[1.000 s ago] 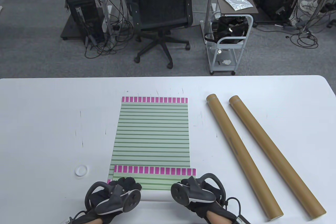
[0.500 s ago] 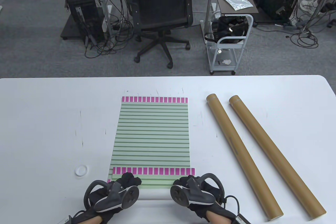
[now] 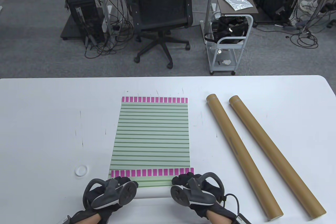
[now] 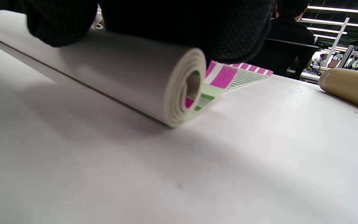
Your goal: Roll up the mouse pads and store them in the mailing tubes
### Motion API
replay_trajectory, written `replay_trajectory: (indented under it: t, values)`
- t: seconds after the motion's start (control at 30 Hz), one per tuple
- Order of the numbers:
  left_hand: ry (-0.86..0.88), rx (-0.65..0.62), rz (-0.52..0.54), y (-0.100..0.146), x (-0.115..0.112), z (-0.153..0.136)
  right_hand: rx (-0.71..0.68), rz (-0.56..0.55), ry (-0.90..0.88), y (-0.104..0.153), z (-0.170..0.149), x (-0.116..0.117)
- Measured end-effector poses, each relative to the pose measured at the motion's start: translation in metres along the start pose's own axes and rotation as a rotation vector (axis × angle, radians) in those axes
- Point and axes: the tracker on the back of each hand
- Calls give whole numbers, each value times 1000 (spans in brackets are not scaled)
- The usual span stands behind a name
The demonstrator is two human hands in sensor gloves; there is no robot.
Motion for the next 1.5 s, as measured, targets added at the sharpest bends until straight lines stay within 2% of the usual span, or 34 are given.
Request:
replay_trajectory:
  t: [0.2, 0.3, 0.4, 0.53, 0.63, 0.73, 0.9, 0.97, 1.1, 1.27, 1.33, 1.5]
  values:
    - [-26, 14, 17, 0, 1, -1, 29, 85, -73, -2, -3, 10]
    - [26, 17, -20, -2, 1, -6, 4, 84, -36, -3, 0, 8]
    - [29, -7, -33, 0, 1, -9, -23, 142, -95, 0, 4, 7]
    - [-3, 16, -1, 3, 0, -7, -5, 149, -138, -3, 0, 8]
    - [-82, -9, 123, 10, 5, -2, -2, 144, -138, -3, -1, 8]
    - [-43, -25, 97, 12, 5, -2, 4, 140, -145, -3, -2, 8]
    - [-24, 29, 79, 5, 2, -4, 23, 135, -205, -3, -9, 6]
    - [-54, 37, 90, 3, 0, -3, 32, 84, -189, -1, -10, 4]
    - [-37, 52, 67, 0, 0, -5, 22, 81, -117, -2, -6, 7]
    - [-32, 24, 40, 1, 1, -5, 12, 117, -138, -5, -6, 6]
    - [0, 7, 12, 4, 1, -5, -15, 172, -160, -3, -4, 5]
    - [-79, -9, 101, 11, 3, 1, -12, 163, -151, -2, -2, 5]
Point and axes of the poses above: the tracker on the back of each hand, its own z axis roughly to the thumb side, its own y axis roughly from the fingertips to the wrist, x = y × z, and after that the axes turned 8 degrees about x, right-handed
